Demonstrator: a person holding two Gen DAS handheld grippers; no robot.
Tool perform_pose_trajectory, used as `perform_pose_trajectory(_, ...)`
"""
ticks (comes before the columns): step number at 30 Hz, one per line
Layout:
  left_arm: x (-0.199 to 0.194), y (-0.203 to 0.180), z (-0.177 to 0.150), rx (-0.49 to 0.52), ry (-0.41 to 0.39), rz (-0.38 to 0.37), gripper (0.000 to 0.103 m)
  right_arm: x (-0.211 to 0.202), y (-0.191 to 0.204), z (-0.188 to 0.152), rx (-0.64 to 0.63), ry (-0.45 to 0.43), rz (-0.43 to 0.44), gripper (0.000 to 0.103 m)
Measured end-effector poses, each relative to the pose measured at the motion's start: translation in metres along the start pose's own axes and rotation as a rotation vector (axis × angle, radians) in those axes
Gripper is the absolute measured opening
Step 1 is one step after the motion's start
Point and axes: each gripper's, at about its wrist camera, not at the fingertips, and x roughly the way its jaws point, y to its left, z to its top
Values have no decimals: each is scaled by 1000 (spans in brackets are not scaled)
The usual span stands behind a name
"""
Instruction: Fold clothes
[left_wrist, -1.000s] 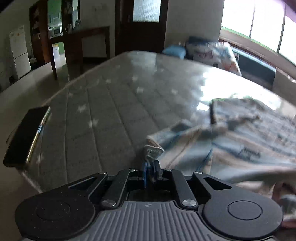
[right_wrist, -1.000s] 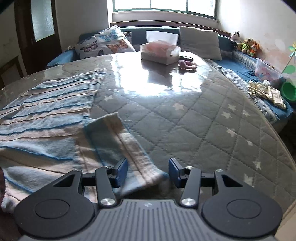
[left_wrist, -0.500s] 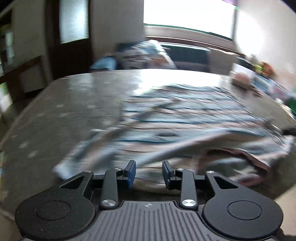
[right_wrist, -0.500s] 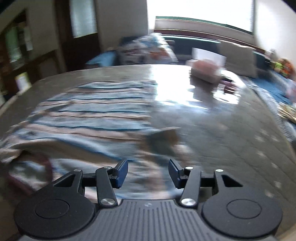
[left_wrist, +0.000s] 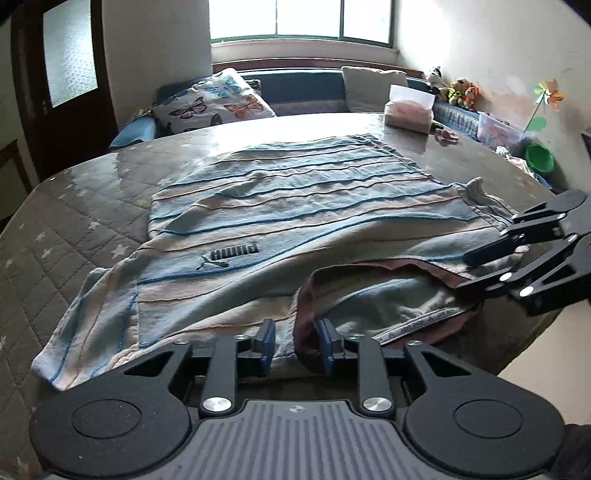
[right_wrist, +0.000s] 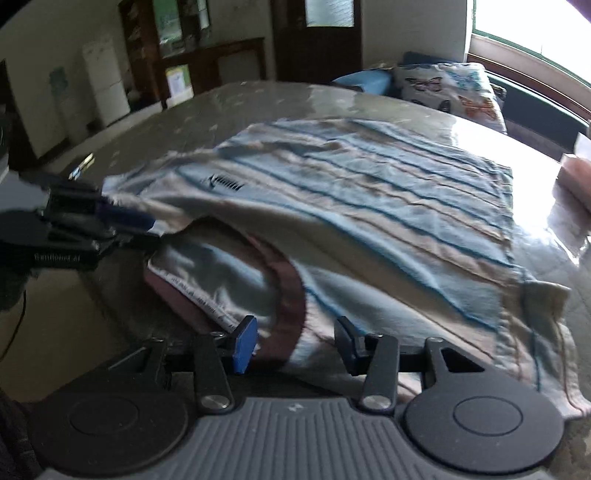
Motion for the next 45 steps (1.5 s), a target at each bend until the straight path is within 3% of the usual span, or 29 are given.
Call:
perform_pose_trajectory(4,-2,-4,0,35,-6,-14,5,2,3,-1,-4,15,-3,12)
perform_pose_trajectory(7,-8,-5,0,42,-15,-16,0,-6,4,0,-8,-5,1,3)
perform_pose_trajectory(10,-22,-4,1,42,-41,-29,0,-21,4,1,-11,-27,12,1)
perform_pose_trajectory(13,-34,-10,-3,83,-61,-66,0,-26,9,-5,-31,5,36,1)
perform_pose_trajectory(18,-24,-19,-10,138,0,-79,0,-30,15,-16,-62,56,60,2)
perform_pose_trajectory(22,-25,-17,3,111,-54,-35,4,-35,14,-5,-66,-1,43,11)
perform_pose_trajectory(24,-22,-17,8,109,-69,-22,13,-35,15,1,-74,-30,28,16)
perform_pose_trajectory(26,-14,-18,8,116,-53,-3,25,-28,15,7,-84,-35,18,27)
perform_pose_trajectory(27,-9,-19,7,121,-39,7,27,-23,16,9,-90,-29,10,32)
perform_pose_trajectory(30,2,-19,4,126,-2,27,27,-7,19,8,-113,-10,-8,32)
perform_pose_trajectory(31,5,-18,2,124,9,30,26,-3,19,7,-115,-5,-10,31)
perform_pose_trajectory(33,6,-16,0,121,14,35,9,4,18,5,-114,5,-21,30)
perform_pose_trajectory(36,-4,-14,-1,124,-11,39,3,6,14,3,-104,8,-35,4)
perform_pose_trajectory(41,-30,-14,-3,149,-67,6,0,-25,12,2,-100,-36,-21,1)
perform_pose_trajectory(45,-19,-17,-13,175,-2,-17,1,-28,15,-8,-106,10,8,0)
